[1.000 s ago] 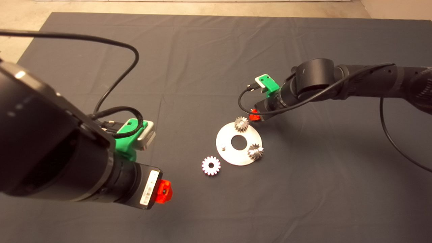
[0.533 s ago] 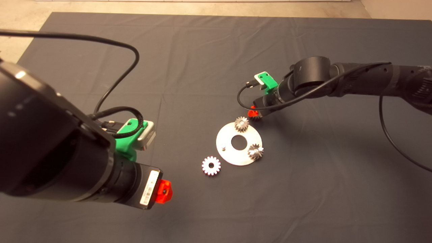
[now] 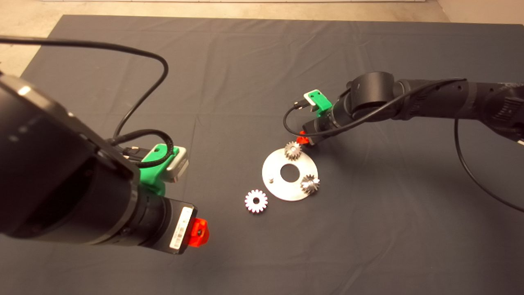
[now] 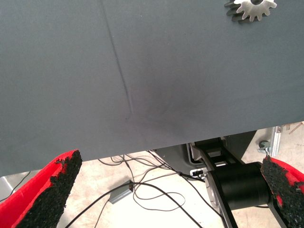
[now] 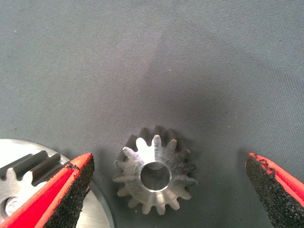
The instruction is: Remove an incorrectly installed larger gear and replace it with the correct smaller gear
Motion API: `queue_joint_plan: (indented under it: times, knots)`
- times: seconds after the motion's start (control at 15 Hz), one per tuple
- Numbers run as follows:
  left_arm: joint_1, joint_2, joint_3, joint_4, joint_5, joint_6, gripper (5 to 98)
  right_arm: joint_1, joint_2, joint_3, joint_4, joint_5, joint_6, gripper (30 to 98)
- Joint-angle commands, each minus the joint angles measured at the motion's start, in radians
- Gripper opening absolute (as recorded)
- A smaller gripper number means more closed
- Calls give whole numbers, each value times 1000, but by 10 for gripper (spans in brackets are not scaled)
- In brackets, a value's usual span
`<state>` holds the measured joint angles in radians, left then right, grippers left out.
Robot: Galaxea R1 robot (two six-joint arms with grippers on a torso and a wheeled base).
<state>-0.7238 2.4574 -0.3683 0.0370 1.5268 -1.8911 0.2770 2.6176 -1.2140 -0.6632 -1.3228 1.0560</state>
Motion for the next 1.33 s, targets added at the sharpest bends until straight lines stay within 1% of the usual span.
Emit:
queue_joint_plan:
  times: [0.0, 0.07, 0.2, 0.33, 0.47, 0.6, 0.73, 0.87, 0.93, 1.0, 1.13, 1.27]
  knots:
    - [-16, 2, 14, -16, 131, -3, 978, 16, 10, -19, -30, 5, 1, 848]
    - [-16, 2, 14, -16, 131, -4, 978, 16, 10, -19, -30, 5, -2, 848]
    - [-16, 2, 14, -16, 131, -3, 978, 16, 10, -19, -30, 4, -4, 810]
    - [-16, 2, 14, -16, 131, -3, 978, 16, 6, -17, -30, 1, -5, 805]
    - [-16, 2, 14, -16, 131, -5, 978, 16, 6, -11, -29, 2, -4, 749]
    - [-16, 2, 14, -16, 131, -5, 978, 16, 6, 3, -29, -1, -5, 746]
    - [-16, 2, 14, -16, 131, -5, 978, 16, 3, 12, -29, -4, -4, 707]
    - [-16, 2, 14, -16, 131, -5, 978, 16, 2, 13, -29, -4, -5, 706]
    - [-16, 2, 14, -16, 131, -5, 978, 16, 3, 13, -27, -5, -5, 672]
    - [-16, 2, 14, -16, 131, -5, 978, 16, 3, 13, -27, -6, -4, 659]
    - [-16, 2, 14, -16, 131, -5, 978, 16, 6, 13, -27, -6, -5, 659]
    - [-16, 2, 14, -16, 131, -5, 978, 16, 6, 13, -27, -6, -5, 613]
